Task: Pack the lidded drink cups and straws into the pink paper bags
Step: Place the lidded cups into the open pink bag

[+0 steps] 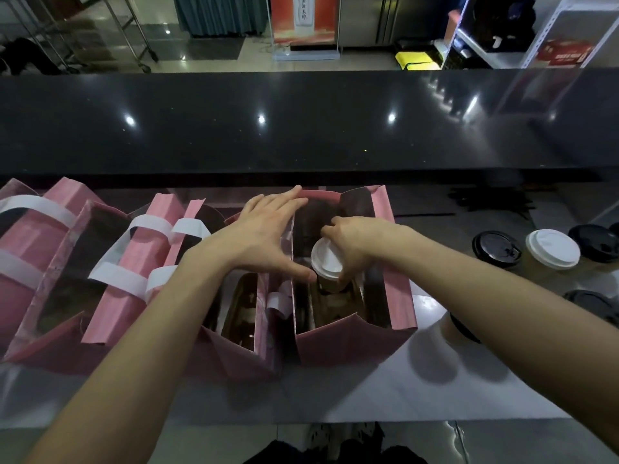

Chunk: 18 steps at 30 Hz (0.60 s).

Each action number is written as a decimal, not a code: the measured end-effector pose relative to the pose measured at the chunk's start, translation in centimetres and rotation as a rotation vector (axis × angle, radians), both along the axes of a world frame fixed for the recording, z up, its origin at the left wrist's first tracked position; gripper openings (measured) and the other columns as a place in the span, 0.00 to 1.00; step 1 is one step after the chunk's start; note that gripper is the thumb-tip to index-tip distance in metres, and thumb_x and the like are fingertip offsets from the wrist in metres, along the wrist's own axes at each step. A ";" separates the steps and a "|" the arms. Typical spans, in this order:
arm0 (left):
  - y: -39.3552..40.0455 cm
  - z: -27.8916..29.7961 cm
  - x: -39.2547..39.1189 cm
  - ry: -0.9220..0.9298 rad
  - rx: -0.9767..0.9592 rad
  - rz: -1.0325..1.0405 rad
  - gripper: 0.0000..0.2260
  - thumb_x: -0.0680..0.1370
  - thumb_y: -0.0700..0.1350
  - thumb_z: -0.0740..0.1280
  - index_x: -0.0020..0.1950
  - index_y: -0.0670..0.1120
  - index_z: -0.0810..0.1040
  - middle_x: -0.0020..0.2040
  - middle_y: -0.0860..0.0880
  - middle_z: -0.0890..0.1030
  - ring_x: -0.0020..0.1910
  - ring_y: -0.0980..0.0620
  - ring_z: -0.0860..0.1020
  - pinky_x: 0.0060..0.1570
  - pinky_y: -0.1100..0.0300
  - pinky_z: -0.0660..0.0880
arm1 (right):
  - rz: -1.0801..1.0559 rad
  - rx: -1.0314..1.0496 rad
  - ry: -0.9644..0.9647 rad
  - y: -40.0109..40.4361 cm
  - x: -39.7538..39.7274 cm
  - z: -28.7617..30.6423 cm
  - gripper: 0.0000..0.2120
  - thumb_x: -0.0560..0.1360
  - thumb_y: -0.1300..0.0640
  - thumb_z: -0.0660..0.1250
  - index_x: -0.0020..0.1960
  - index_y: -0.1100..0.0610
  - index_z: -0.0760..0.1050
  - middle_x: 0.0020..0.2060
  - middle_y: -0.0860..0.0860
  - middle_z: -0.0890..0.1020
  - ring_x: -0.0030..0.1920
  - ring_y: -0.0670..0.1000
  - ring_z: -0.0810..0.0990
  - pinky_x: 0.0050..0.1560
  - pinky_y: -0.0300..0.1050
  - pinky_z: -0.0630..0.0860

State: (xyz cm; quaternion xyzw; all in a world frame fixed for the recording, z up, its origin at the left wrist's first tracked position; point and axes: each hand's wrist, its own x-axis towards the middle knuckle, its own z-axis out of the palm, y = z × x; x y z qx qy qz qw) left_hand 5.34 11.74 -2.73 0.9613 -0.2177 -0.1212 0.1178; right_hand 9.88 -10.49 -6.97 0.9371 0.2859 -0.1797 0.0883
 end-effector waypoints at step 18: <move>-3.4 2.9 -1.3 -0.242 -0.153 0.020 0.33 0.77 0.60 0.78 0.80 0.53 0.74 0.85 0.52 0.66 0.84 0.50 0.64 0.82 0.47 0.63 | -0.110 0.374 -0.098 -3.2 -2.5 7.7 0.11 0.78 0.53 0.68 0.59 0.51 0.81 0.50 0.49 0.85 0.52 0.55 0.84 0.45 0.49 0.79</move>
